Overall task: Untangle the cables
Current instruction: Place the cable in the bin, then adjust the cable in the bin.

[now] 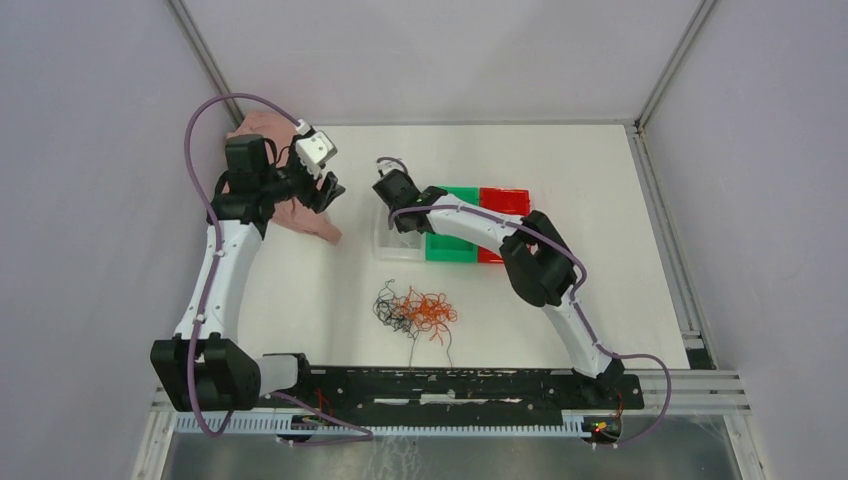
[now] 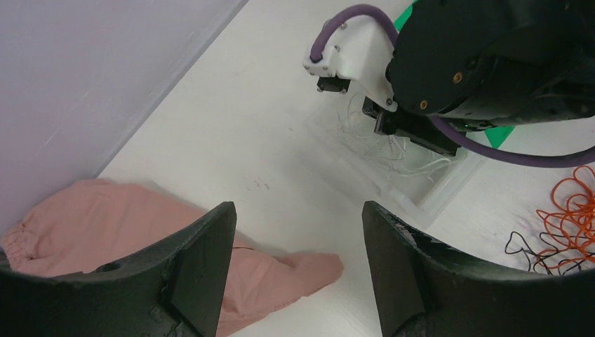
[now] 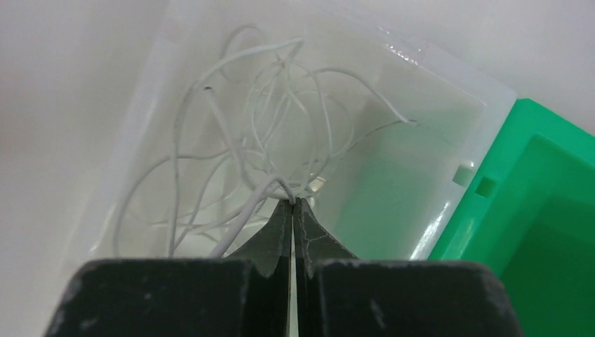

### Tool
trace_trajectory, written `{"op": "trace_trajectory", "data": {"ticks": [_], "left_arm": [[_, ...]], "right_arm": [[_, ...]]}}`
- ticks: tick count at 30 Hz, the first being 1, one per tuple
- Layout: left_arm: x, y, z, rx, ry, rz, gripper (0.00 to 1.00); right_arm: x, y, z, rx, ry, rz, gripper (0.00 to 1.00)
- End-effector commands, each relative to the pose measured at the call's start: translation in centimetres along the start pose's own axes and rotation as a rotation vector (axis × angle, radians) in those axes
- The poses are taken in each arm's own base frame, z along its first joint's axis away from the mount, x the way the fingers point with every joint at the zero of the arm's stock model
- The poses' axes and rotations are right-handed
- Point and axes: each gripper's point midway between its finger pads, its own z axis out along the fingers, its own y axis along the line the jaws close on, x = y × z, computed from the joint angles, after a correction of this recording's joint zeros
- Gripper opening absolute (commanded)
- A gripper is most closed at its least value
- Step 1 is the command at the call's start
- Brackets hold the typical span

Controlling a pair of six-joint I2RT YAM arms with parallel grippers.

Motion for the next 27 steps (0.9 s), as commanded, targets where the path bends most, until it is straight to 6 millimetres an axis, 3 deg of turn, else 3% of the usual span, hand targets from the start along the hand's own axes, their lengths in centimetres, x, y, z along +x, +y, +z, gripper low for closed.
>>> {"op": "trace_trajectory", "data": {"ticks": [1, 5, 7, 10, 14, 19, 23, 27], "left_arm": [[-1.5, 0.7, 0.0, -0.018, -0.051, -0.039, 0.74], [-1.4, 0.9, -0.1, -0.024, -0.042, -0.028, 0.74], [-1.5, 0.9, -0.2, -0.026, -0.042, -0.017, 0.74], [-1.5, 1.1, -0.3, -0.034, -0.035, -0.013, 0.74], [-1.8, 1.3, -0.7, -0.044, -0.032, -0.001, 0.74], [-2.0, 1.4, -0.9, -0.052, -0.033, 0.017, 0.75], [-1.8, 1.3, -0.7, -0.044, -0.03, 0.006, 0.75], [-1.3, 0.9, -0.5, -0.025, -0.021, -0.006, 0.74]], "right_arm": [[0.0, -2.2, -0.2, 0.129, 0.027, -0.079, 0.01], [-2.4, -2.4, -3.1, 0.102, -0.041, -0.045, 0.25], [-4.2, -2.3, -5.2, 0.066, -0.086, -0.02, 0.33], [-6.5, -1.9, -7.9, 0.009, -0.143, 0.014, 0.35], [-7.5, -2.5, -10.0, 0.006, -0.153, 0.015, 0.34], [-7.1, -3.8, -10.9, 0.055, -0.137, -0.008, 0.32], [-7.1, -1.5, -10.6, -0.08, -0.166, 0.051, 0.31], [-5.9, 0.4, -8.7, -0.146, -0.102, 0.059, 0.23]]}}
